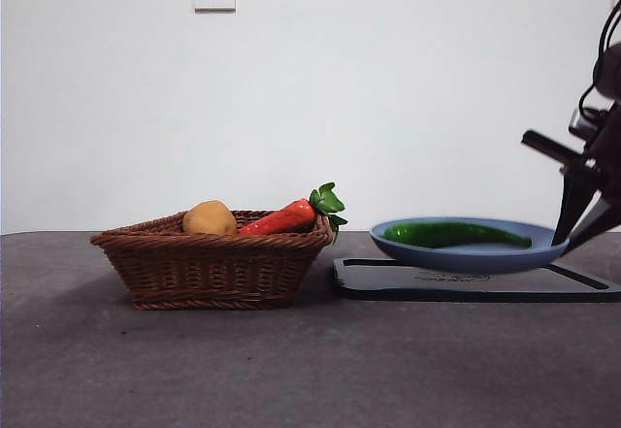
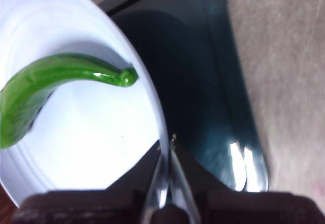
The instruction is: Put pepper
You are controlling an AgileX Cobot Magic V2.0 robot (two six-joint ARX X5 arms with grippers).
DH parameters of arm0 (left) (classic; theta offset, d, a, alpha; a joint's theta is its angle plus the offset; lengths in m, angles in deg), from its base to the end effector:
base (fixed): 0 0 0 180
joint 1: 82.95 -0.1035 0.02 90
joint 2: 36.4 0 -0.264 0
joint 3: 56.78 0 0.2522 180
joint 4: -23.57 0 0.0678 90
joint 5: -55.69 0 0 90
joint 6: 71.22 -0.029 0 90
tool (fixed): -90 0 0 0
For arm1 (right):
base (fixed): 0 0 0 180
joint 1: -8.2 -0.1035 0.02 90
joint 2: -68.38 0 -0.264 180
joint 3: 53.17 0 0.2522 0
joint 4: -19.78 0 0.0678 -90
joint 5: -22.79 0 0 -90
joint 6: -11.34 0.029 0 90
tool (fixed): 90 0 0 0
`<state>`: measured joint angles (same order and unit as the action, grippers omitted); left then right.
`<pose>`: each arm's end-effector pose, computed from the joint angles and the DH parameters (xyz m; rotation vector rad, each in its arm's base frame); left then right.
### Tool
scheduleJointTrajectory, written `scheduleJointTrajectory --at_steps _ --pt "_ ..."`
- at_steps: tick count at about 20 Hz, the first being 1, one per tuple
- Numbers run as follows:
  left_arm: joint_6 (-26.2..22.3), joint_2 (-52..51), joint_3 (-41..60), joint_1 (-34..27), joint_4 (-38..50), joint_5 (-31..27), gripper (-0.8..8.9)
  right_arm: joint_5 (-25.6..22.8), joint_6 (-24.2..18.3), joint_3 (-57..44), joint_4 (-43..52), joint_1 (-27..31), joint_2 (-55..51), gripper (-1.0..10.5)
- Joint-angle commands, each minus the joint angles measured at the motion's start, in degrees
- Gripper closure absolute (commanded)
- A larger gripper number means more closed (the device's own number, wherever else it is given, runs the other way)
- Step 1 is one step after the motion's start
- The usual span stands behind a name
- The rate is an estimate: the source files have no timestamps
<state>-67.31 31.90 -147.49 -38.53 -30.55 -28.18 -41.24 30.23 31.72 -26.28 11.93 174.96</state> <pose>0.1676 -0.1686 0.3941 0.1251 0.5683 -0.8394 0.3653 -0.0111 0.1764 0.5934 1.2052 0.1503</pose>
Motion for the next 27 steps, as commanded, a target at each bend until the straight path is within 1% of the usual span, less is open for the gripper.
scheduleJointTrajectory --at_steps 1,6,10,11,14,17,21,22,24,27 --pt "-0.7 0.5 -1.1 0.6 0.4 -0.1 5.55 0.5 1.0 1.2 1.0 0.0 2.3 9.4" --pt "-0.7 0.5 -1.1 0.6 0.4 -0.1 5.55 0.5 0.7 1.2 1.1 0.0 3.4 9.3" --pt "-0.7 0.5 -1.1 0.6 0.3 -0.1 5.55 0.7 0.5 1.2 0.9 0.0 3.3 7.9" --pt "-0.7 0.5 -1.1 0.6 0.3 -0.2 5.55 0.7 0.0 1.2 0.7 0.0 2.9 7.7" --pt "-0.7 0.5 -1.1 0.6 -0.1 -0.2 5.55 0.6 -2.4 1.2 -1.4 0.4 -0.7 7.6" --pt "-0.7 0.5 -1.1 0.5 -0.3 -0.2 5.55 0.4 -5.1 1.2 -5.6 0.8 -8.4 7.6" --pt "-1.1 0.5 -1.1 0.5 -0.5 -0.1 5.55 0.9 -11.6 1.2 -16.0 0.1 -23.8 7.6" --pt "-1.1 0.5 -1.1 0.5 -0.5 -0.1 5.55 0.9 -12.5 1.2 -18.3 -0.7 -27.2 7.7" --pt "-1.1 0.5 -1.1 0.5 -0.5 0.0 5.55 0.9 -13.7 1.2 -22.6 -2.9 -35.3 7.7" --pt "-1.1 0.5 -1.1 0.5 -0.6 0.0 5.56 0.9 -13.8 1.2 -28.1 -7.8 -47.3 7.7"
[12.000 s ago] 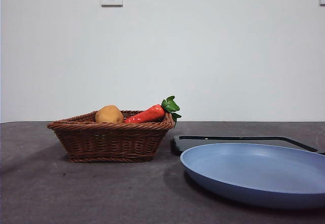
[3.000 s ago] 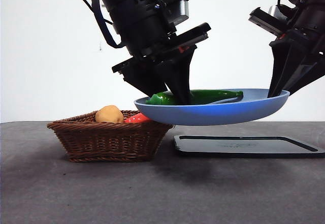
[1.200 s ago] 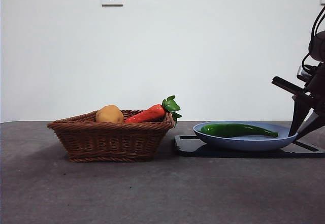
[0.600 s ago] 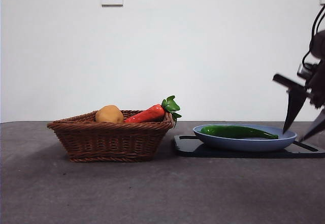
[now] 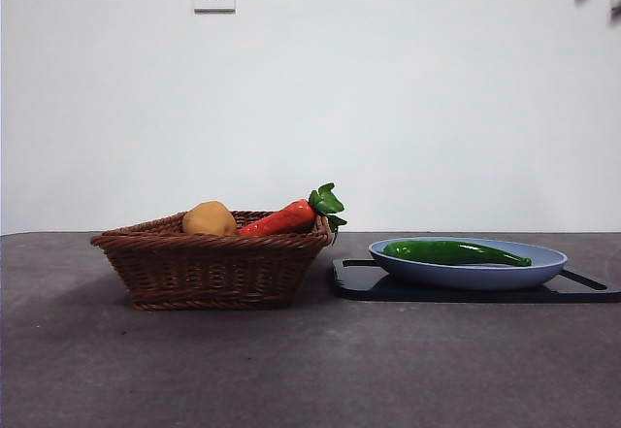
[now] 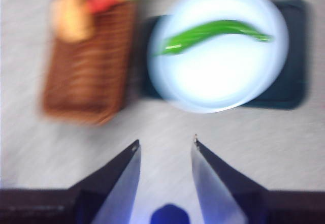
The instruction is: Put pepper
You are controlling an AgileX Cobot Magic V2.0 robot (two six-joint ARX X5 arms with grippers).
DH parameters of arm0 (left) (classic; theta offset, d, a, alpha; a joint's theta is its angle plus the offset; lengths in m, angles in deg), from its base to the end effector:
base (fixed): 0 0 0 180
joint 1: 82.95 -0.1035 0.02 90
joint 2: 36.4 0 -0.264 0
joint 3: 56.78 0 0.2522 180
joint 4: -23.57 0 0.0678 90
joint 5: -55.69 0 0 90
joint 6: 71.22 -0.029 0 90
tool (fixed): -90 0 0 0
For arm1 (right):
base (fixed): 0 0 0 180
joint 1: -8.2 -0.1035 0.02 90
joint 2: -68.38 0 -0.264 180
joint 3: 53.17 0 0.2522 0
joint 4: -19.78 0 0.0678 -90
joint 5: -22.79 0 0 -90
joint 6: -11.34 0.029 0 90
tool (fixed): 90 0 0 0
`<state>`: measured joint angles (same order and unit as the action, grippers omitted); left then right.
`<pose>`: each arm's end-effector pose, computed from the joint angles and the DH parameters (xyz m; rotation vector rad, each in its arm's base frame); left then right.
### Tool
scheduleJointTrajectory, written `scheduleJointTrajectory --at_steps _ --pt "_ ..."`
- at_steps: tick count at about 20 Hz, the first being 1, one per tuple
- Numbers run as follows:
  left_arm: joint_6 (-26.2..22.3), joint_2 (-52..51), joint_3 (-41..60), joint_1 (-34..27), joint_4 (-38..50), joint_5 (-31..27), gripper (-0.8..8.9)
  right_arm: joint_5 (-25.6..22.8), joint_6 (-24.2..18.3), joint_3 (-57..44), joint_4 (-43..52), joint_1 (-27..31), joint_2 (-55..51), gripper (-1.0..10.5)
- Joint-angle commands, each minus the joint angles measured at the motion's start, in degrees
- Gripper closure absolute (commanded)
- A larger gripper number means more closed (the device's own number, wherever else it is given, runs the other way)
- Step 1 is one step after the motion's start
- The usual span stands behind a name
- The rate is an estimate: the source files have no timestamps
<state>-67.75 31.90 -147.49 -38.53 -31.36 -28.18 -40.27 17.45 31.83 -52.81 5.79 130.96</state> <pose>0.1671 -0.1681 0.3930 0.1370 0.5788 -0.8400 0.1908 0.0212 0.3621 0.2857 0.8908 0.4330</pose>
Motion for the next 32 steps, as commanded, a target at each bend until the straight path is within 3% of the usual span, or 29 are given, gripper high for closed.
scheduleJointTrajectory --at_steps 1,5,6,9,14,27,29,32 --pt "-0.7 0.5 -1.1 0.5 0.2 0.1 5.57 -0.2 -1.0 1.1 -2.9 -2.9 -5.8 7.7" --pt "-0.5 0.5 -1.1 0.6 -1.7 0.3 5.83 -0.3 -2.4 1.1 -12.7 -8.0 -14.1 8.9" --pt "-0.4 0.5 -1.1 0.6 -2.2 0.3 6.39 -0.2 -4.5 1.1 -15.1 -8.7 -15.1 9.4" --pt "-0.4 0.5 -1.1 0.6 -3.1 0.3 8.13 -0.3 -8.2 1.0 -19.6 -9.1 -15.9 9.4" --pt "-0.4 0.5 -1.1 0.6 -4.3 0.2 8.05 0.1 -6.4 1.0 -19.6 -9.1 -15.7 9.4" --pt "-0.5 0.5 -1.1 0.5 4.4 0.1 8.05 -0.3 -6.6 1.0 -19.6 -9.0 -15.6 9.4" --pt "-7.9 0.1 -1.1 -0.5 5.2 -3.0 8.05 -0.3 -6.6 1.0 -19.6 -9.0 -15.6 9.4" --pt "-9.3 -2.3 -1.1 -6.6 11.3 -6.1 8.05 -0.3 -6.6 1.0 -19.6 -9.0 -15.6 9.4"
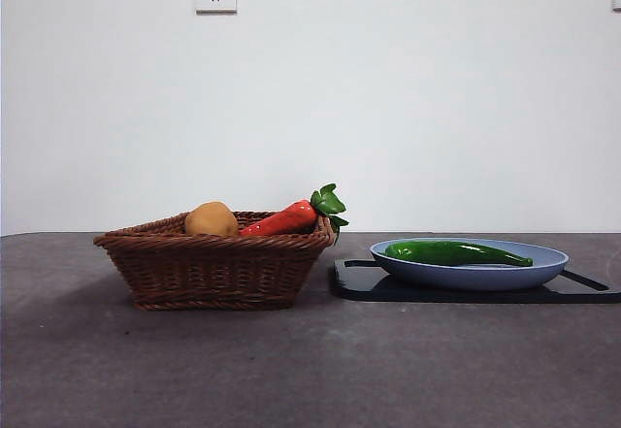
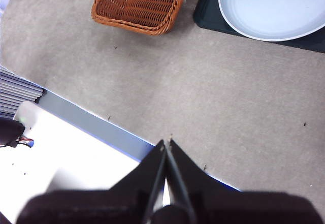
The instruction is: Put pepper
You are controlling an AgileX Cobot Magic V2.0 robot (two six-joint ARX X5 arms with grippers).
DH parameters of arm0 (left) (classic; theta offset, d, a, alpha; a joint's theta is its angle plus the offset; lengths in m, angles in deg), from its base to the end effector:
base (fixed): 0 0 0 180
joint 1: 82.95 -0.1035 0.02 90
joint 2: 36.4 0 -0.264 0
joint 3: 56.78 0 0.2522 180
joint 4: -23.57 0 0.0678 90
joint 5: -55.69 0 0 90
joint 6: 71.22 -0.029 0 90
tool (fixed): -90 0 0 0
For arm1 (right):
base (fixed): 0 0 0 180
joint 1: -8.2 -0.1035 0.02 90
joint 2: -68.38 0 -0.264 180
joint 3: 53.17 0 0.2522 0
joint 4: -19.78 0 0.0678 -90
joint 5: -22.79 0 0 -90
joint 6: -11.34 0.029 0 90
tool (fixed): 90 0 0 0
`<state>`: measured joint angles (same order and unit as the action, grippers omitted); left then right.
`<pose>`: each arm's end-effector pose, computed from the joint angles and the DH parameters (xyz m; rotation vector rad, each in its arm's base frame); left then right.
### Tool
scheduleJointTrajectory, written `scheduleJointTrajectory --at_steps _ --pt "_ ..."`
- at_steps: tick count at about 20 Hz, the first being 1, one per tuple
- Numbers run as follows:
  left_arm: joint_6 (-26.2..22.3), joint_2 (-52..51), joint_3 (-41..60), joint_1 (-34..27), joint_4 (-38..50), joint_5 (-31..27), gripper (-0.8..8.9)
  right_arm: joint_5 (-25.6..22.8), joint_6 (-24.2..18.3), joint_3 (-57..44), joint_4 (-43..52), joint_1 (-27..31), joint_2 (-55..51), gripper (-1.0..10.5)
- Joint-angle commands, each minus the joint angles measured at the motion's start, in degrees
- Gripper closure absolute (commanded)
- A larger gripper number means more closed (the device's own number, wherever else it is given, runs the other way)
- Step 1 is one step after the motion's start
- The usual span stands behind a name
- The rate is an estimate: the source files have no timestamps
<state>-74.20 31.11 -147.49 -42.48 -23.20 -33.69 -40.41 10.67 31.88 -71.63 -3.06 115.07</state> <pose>0.1820 -0.1557 0.4081 0.1923 0.3768 -0.7174 0.0886 0.0310 0.3772 0.1169 0.9297 0.6208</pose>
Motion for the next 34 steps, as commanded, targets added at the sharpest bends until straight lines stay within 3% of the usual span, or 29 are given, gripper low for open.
scheduleJointTrajectory --at_steps 1,7,13,18,23,29,34 --pt "-3.5 -2.7 -1.1 -5.0 4.6 -0.4 8.05 -0.1 0.1 1.0 -0.8 -0.2 0.3 9.4" --pt "-4.0 -15.2 2.6 -24.5 8.0 1.6 8.05 -0.1 0.1 1.0 -0.8 -0.2 0.3 9.4" --pt "-3.8 -36.4 32.3 -37.3 30.6 2.3 8.05 -0.1 0.2 1.0 -0.8 -0.2 0.3 9.4" --pt "-1.5 -52.4 54.8 -40.5 36.0 2.4 8.05 -0.1 0.1 1.0 -0.8 -0.2 0.3 9.4" --pt "3.3 -61.1 68.0 -41.9 36.0 2.4 8.05 -0.1 0.2 1.0 -0.8 -0.2 0.3 9.4" --pt "5.3 -65.4 75.7 -42.1 35.6 2.4 8.05 -0.1 0.1 1.0 -0.8 -0.2 0.3 9.4" --pt "5.6 -67.5 75.9 -42.1 28.1 2.3 8.05 -0.1 0.1 1.0 -0.8 -0.2 0.3 9.4"
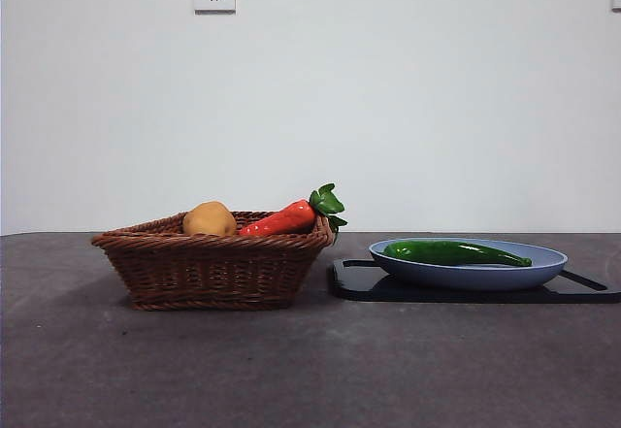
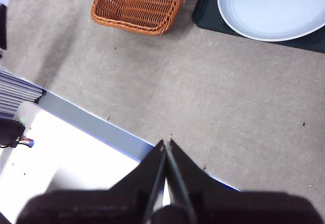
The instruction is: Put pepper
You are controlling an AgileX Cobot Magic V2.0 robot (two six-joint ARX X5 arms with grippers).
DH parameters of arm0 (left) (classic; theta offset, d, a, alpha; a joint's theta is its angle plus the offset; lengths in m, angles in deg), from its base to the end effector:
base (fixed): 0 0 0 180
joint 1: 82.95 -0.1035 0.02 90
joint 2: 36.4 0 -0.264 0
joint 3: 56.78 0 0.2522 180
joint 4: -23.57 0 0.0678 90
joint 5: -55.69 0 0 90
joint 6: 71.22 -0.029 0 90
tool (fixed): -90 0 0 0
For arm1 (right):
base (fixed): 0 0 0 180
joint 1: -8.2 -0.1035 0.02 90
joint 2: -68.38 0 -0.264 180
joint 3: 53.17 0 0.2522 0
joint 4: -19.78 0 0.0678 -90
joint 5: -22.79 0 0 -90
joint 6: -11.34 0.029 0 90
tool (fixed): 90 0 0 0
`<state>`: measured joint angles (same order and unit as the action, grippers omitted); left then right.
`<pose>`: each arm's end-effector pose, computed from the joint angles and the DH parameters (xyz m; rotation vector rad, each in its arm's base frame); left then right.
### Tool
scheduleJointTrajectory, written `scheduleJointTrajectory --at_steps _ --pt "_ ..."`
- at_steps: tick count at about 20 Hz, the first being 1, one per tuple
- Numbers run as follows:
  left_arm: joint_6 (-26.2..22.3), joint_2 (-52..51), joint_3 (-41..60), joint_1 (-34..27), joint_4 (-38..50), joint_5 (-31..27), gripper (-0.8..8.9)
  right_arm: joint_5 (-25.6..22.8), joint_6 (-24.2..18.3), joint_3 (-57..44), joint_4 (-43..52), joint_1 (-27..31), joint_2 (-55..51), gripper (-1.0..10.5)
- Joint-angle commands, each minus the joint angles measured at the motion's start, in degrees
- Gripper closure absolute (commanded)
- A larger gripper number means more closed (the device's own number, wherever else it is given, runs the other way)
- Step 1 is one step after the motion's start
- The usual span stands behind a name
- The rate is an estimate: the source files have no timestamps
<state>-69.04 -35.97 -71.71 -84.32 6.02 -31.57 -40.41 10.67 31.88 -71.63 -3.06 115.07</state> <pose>0.0968 0.0009 0.1635 -0.0399 0.0536 -0.0229 0.0886 0.0310 0.3772 0.1169 0.9297 0.6208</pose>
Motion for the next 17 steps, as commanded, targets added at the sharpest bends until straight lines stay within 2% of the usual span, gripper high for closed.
scheduleJointTrajectory --at_steps 1,4,17 --pt "0.5 -0.3 0.1 -0.2 -2.7 0.3 8.05 -0.1 0.1 1.0 -0.8 -0.2 0.3 9.4" --pt "1.1 -0.3 0.1 -0.2 -8.3 0.4 8.05 -0.1 0.1 1.0 -0.8 -0.2 0.3 9.4" --pt "1.2 -0.3 0.1 -0.2 -7.1 0.4 8.05 -0.1 0.1 1.0 -0.8 -0.2 0.3 9.4"
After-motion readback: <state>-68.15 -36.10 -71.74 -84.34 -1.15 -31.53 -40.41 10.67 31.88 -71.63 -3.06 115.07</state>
